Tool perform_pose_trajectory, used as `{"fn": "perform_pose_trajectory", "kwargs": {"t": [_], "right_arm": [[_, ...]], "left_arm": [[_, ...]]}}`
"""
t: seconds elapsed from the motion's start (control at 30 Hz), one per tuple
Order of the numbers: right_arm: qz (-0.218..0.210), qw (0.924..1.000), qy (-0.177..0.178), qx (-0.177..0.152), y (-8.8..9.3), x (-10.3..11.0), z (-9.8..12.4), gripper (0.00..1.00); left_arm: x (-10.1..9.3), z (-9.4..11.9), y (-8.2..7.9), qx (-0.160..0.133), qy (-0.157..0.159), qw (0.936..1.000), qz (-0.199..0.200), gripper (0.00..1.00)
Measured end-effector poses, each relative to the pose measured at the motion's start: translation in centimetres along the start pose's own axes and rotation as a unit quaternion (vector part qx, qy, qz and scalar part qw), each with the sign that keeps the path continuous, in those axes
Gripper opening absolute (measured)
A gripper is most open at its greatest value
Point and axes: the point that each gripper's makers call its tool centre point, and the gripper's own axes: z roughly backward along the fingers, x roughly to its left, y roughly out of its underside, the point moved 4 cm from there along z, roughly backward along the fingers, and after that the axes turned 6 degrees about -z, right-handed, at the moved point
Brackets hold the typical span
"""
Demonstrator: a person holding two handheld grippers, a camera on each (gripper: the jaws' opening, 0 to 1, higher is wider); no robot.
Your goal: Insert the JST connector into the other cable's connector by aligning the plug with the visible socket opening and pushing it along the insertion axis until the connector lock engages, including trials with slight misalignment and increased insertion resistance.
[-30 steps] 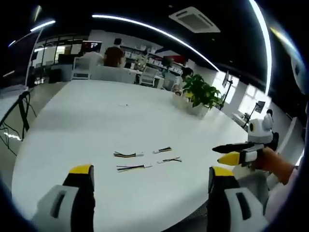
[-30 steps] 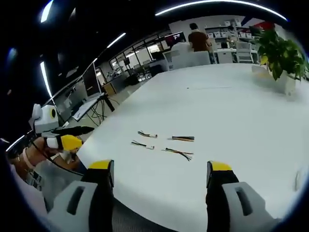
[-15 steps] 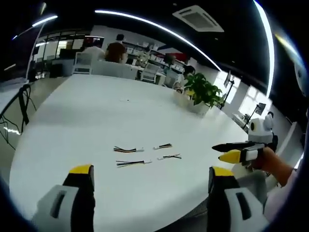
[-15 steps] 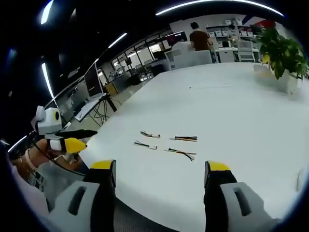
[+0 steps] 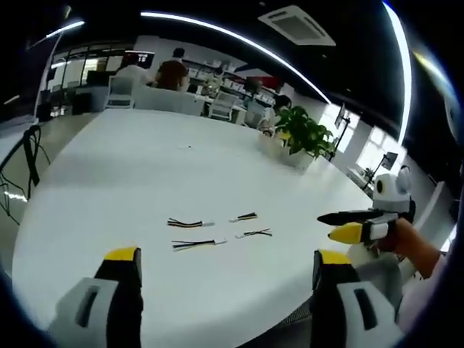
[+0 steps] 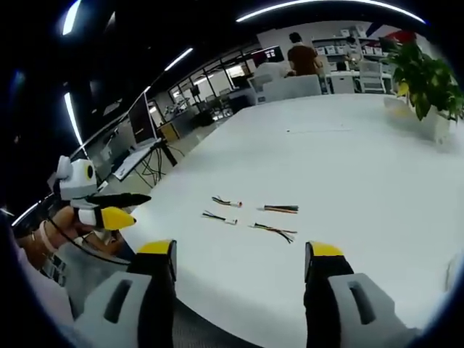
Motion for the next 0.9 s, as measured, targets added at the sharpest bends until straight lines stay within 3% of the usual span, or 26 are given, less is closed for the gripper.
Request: {"fn": "perform_pose_trajectory", "kwargs": {"t": [0.23, 0.43, 0.57, 0.9], "right_arm": [[0.015, 0.9998, -0.009, -0.003, -0.5, 0.2, -0.5, 0.68], [0.069, 0.9974, -0.006, -0.021, -3.1, -0.3, -1.1, 0.68], [0.085, 0.9958, -0.009, -0.032, -4.4, 0.1, -1.4, 0.68], [0.108, 0.9939, -0.004, -0.022, -4.0, 0.3, -1.4, 0.66]], "left_arm": [[-0.1, -0.6, -0.6, -0.011, 0.012, 0.9998, -0.011, 0.96], [0.0, -1.0, -1.4, -0.016, 0.024, 0.9987, -0.042, 0.96], [0.3, -1.0, -1.9, -0.025, 0.035, 0.9982, -0.041, 0.95], [1.9, -0.8, -3.2, -0.041, 0.025, 0.9977, -0.047, 0.95]]}}
